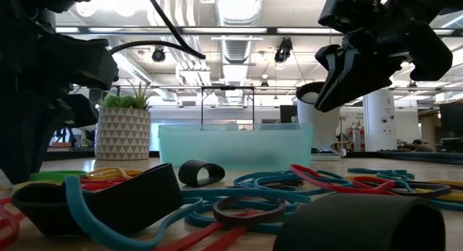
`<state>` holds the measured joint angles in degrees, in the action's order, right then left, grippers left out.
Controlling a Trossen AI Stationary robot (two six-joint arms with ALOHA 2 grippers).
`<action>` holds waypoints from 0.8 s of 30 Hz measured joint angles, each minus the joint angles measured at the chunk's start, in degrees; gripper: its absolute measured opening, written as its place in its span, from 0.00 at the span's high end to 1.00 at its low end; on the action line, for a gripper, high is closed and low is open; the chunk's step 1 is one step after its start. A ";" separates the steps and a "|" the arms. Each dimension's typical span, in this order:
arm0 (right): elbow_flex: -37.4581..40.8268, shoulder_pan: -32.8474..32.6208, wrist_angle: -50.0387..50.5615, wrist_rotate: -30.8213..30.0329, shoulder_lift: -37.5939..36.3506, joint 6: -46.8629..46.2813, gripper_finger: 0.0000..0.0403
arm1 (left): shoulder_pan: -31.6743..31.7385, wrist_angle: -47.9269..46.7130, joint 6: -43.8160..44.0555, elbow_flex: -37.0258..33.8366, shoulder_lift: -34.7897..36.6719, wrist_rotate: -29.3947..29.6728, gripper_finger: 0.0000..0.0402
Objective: Pick and place rubber bands into bin
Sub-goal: Put the green rubber band into the green bin
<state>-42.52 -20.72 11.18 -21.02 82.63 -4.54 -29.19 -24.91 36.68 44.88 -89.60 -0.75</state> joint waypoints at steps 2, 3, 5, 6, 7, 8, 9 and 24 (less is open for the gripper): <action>0.00 0.01 0.00 0.00 0.00 0.00 0.86 | 0.00 -0.08 0.03 0.10 0.01 0.00 0.98; 0.00 0.01 0.00 0.00 0.00 0.00 0.86 | 0.00 -0.09 0.01 0.12 0.09 -0.01 0.98; 0.00 0.01 0.00 0.00 0.00 0.01 0.86 | 0.00 -0.13 -0.01 0.26 0.39 -0.26 0.98; 0.00 0.02 0.00 0.00 0.00 0.01 0.86 | 0.00 -0.13 0.01 0.45 0.52 -0.37 0.98; 0.00 -0.01 0.00 0.00 0.00 0.01 0.86 | 0.00 -0.17 -0.03 0.66 0.78 -0.43 0.98; 0.00 0.00 0.00 0.00 0.00 0.00 0.86 | 0.00 -0.56 -0.10 0.95 1.17 -0.46 0.98; 0.00 0.01 0.00 0.00 0.00 0.02 0.86 | 0.05 -1.14 -0.37 1.32 1.57 -0.46 0.98; 0.02 0.01 -0.04 0.00 0.02 0.13 0.86 | 0.35 -3.02 -9.00 6.46 12.42 8.76 0.98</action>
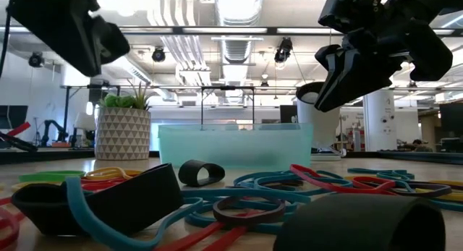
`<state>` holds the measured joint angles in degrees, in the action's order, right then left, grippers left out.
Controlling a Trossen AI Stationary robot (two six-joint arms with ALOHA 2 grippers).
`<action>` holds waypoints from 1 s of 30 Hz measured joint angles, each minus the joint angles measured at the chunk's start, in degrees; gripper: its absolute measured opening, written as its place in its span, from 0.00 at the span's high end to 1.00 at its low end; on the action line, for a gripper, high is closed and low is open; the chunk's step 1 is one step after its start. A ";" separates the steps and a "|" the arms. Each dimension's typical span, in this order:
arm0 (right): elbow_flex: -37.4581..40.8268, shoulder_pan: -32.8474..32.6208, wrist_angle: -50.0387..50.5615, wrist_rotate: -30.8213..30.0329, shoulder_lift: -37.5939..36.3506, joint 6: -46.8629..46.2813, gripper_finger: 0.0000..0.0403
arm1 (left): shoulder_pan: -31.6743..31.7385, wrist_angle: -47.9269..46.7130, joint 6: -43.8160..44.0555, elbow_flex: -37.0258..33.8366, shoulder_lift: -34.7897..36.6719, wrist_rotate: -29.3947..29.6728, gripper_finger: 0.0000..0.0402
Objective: Pick and place rubber bands into bin
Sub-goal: Put the green rubber band into the green bin
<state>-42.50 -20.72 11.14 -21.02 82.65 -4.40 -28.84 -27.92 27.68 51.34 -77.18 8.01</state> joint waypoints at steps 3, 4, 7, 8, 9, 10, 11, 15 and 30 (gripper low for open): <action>0.00 -0.01 -0.02 0.00 0.00 -0.03 0.86 | -0.09 -0.22 0.44 -1.57 0.11 -0.18 0.98; 0.00 -0.01 -0.02 0.00 0.00 -0.09 0.86 | -0.20 -0.11 0.63 -2.24 -0.47 -0.42 0.98; 0.00 0.00 -0.13 0.00 0.00 -0.09 0.86 | -0.24 0.18 1.89 -3.36 -3.37 -2.45 0.97; 0.00 0.01 -0.15 0.00 0.00 -0.07 0.86 | -0.22 0.16 1.96 -3.55 -4.47 -3.31 0.97; 0.00 -0.01 -0.20 0.00 0.00 -0.07 0.86 | -0.22 0.24 1.98 -3.60 -5.55 -3.54 0.97; 0.01 -0.01 -0.17 0.00 0.00 -0.07 0.86 | -0.22 0.42 1.96 -3.62 -6.61 -3.76 0.97; 0.07 0.00 -0.17 0.00 0.00 -0.03 0.86 | -0.22 0.44 1.98 -3.62 -7.45 -4.00 0.97; 0.35 0.01 -0.28 0.00 0.00 -0.02 0.86 | -0.22 0.37 1.99 -3.62 -10.17 -4.70 0.94; 0.56 -0.01 -0.83 0.00 0.00 0.04 0.86 | -0.22 0.53 3.61 -3.98 -11.22 -8.57 0.86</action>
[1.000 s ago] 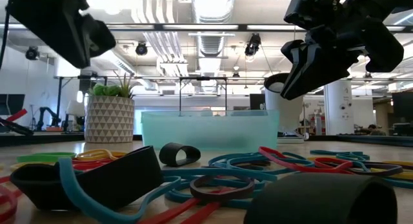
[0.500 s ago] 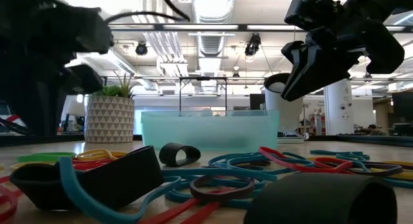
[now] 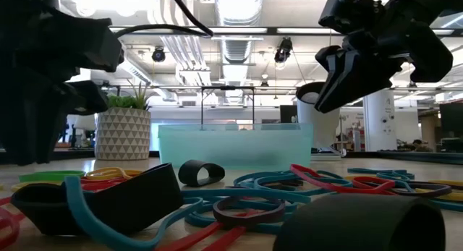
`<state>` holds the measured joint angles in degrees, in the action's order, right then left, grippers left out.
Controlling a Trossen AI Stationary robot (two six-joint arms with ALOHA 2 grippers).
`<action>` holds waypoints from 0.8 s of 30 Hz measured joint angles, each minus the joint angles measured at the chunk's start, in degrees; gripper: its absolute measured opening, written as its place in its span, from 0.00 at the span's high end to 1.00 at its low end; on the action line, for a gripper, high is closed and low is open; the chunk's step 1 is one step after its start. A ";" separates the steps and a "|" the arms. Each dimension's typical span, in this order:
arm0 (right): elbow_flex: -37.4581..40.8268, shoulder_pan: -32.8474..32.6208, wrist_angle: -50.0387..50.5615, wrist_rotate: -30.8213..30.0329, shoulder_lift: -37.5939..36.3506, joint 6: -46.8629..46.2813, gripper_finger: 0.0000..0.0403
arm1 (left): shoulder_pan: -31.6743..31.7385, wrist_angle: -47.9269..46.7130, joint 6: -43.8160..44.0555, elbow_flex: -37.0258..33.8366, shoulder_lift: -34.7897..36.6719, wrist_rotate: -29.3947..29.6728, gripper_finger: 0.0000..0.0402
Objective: Pick and place rubber bands into bin
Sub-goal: Put the green rubber band into the green bin
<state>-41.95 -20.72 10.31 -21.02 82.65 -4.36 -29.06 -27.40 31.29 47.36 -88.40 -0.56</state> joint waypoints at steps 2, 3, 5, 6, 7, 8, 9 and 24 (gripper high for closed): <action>0.08 0.00 -0.02 0.00 0.00 0.00 0.86 | 0.00 -0.09 0.02 -0.14 -0.17 -0.02 0.86; 0.10 0.01 0.00 0.00 0.00 -0.02 0.86 | 0.00 -0.07 0.00 -0.16 -0.19 -0.02 0.86; 0.10 0.00 -0.04 0.00 0.00 0.00 0.86 | 0.00 0.07 0.00 -0.18 -0.19 0.00 0.86; 0.12 0.01 -0.06 0.00 0.00 0.00 0.86 | 0.00 0.37 0.00 -0.34 -0.18 0.00 0.86; 0.16 0.01 -0.04 0.00 0.00 0.00 0.86 | 0.00 0.68 -0.02 -0.61 -0.19 0.00 0.86; 0.17 0.01 -0.06 0.00 0.00 -0.01 0.86 | 0.00 1.41 -0.03 -1.03 -0.19 0.00 0.86; 0.18 0.01 -0.11 0.00 0.00 -0.03 0.86 | 0.00 2.21 -0.03 -1.43 -0.18 0.00 0.86; 0.19 0.01 -0.22 0.00 0.00 -0.13 0.86 | -0.02 5.48 0.15 -3.91 -0.19 -0.40 0.86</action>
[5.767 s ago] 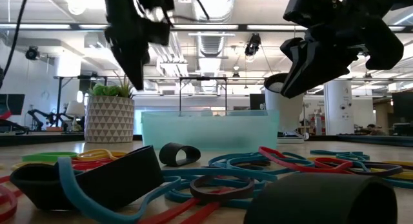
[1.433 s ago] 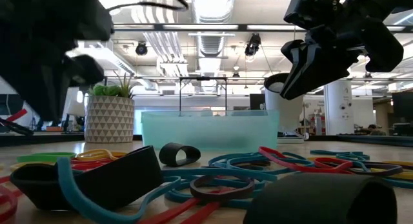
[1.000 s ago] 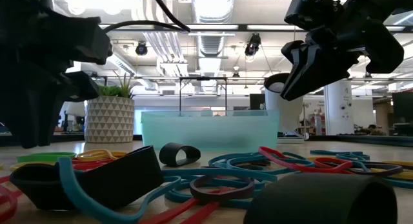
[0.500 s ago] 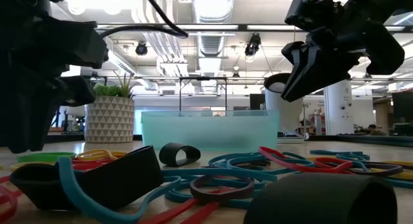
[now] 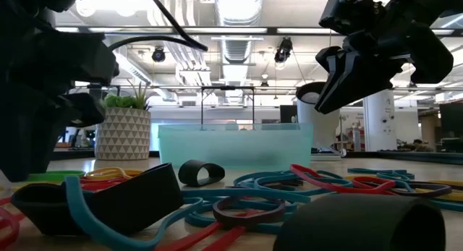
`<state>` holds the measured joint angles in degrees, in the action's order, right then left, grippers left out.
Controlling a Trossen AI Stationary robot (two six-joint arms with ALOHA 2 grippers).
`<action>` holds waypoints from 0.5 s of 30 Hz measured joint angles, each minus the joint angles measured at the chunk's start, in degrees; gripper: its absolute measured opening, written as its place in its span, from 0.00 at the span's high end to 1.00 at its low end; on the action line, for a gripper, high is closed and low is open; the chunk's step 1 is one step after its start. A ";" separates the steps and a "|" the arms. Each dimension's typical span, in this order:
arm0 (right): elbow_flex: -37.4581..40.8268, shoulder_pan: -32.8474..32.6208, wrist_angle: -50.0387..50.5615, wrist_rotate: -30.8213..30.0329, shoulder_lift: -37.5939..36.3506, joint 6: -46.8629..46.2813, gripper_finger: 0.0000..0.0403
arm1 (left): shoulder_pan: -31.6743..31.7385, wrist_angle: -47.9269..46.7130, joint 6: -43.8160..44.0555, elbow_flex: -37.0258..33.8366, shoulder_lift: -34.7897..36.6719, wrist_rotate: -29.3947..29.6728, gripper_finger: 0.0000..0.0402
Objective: Pick and place rubber bands into bin
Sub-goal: Put the green rubber band into the green bin
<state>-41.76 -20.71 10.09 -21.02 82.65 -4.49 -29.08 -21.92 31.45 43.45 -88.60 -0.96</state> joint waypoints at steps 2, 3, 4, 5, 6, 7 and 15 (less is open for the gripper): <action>0.00 -0.02 0.00 0.00 0.00 0.03 0.86 | 0.00 0.58 1.00 -0.50 0.00 -0.02 0.86; 0.00 0.00 0.00 0.00 0.00 0.07 0.86 | 0.00 0.89 1.16 -0.76 0.00 -0.04 0.86; 0.00 0.00 0.00 0.00 0.00 0.05 0.86 | 0.00 1.05 1.20 -0.87 0.00 -0.04 0.86; 0.00 0.00 0.00 0.00 0.00 0.04 0.86 | 0.02 1.22 1.20 -0.96 0.00 -0.04 0.86; 0.00 -0.01 -0.01 0.00 0.00 0.06 0.86 | 0.00 1.36 1.23 -1.08 0.01 -0.04 0.86; 0.00 0.00 -0.01 0.00 0.00 0.11 0.86 | 0.01 1.41 1.26 -1.16 0.02 -0.02 0.86; 0.00 -0.02 -0.04 0.00 0.00 0.09 0.86 | -0.03 1.44 1.22 -1.34 0.02 -0.39 0.99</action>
<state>-41.76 -20.73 10.04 -21.02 82.65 -4.40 -29.10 -20.48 32.67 42.11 -88.58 -1.35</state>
